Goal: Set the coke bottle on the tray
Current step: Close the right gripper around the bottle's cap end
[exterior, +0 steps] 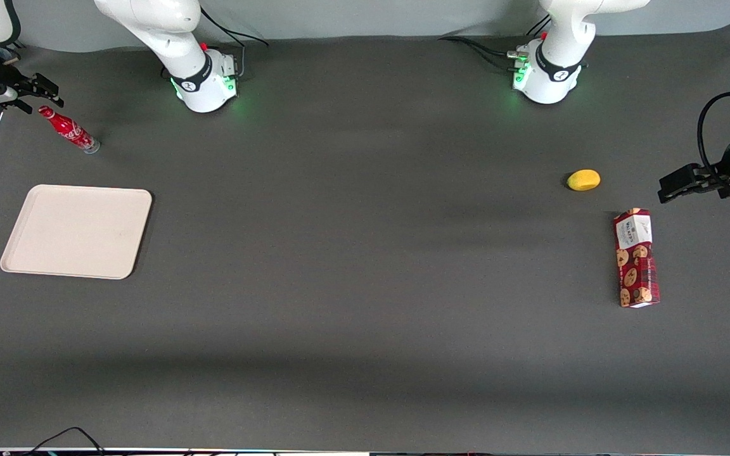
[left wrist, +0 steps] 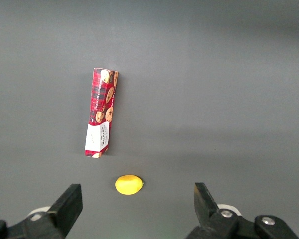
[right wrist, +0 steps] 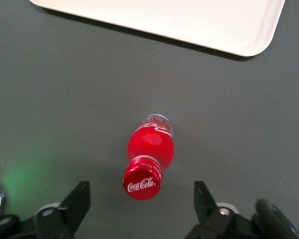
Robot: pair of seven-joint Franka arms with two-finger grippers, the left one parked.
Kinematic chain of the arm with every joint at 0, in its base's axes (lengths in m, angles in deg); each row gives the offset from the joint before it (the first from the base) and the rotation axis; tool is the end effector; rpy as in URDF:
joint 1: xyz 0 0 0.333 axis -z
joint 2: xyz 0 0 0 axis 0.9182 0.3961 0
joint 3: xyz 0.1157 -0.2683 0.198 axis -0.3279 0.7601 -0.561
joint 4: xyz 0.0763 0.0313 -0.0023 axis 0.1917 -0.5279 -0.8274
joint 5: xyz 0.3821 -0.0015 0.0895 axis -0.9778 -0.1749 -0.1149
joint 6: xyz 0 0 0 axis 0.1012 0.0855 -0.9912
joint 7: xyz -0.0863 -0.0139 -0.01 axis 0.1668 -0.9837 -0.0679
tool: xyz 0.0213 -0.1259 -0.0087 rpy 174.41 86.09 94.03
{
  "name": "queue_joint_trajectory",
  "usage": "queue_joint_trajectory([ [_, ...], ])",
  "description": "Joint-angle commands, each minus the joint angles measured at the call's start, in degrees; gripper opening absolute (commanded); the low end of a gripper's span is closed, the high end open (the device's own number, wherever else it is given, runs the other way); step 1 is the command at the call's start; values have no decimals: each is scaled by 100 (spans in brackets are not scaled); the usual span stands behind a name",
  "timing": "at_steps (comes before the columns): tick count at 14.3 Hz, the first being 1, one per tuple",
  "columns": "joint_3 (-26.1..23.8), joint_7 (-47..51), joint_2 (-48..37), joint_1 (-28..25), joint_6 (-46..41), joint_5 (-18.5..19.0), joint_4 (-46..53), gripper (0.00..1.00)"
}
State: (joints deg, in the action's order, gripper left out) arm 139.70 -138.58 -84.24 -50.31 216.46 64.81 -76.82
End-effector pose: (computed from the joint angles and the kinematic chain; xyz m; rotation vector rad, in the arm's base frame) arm 0.1374 -0.3531 0.3459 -3.0856 -0.2421 0.0167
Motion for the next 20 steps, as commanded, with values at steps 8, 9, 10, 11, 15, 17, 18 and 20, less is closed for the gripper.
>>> queue_joint_trajectory([
  [8, 140, -264, -135, -9, 169, 161, -98, 2],
  [9, 140, -264, -135, -9, 169, 161, -98, 4],
  [10, 140, -273, -135, -9, 169, 161, -98, 61],
  [11, 149, -273, -135, -18, 169, 161, -98, 100],
  [15, 149, -273, -135, -27, 169, 161, -98, 100],
  [17, 149, -273, -135, -62, 169, 161, -98, 100],
  [18, 149, -273, -135, -88, 177, 161, -98, 100],
  [20, 149, -291, -135, -141, 177, 161, -98, 77],
])
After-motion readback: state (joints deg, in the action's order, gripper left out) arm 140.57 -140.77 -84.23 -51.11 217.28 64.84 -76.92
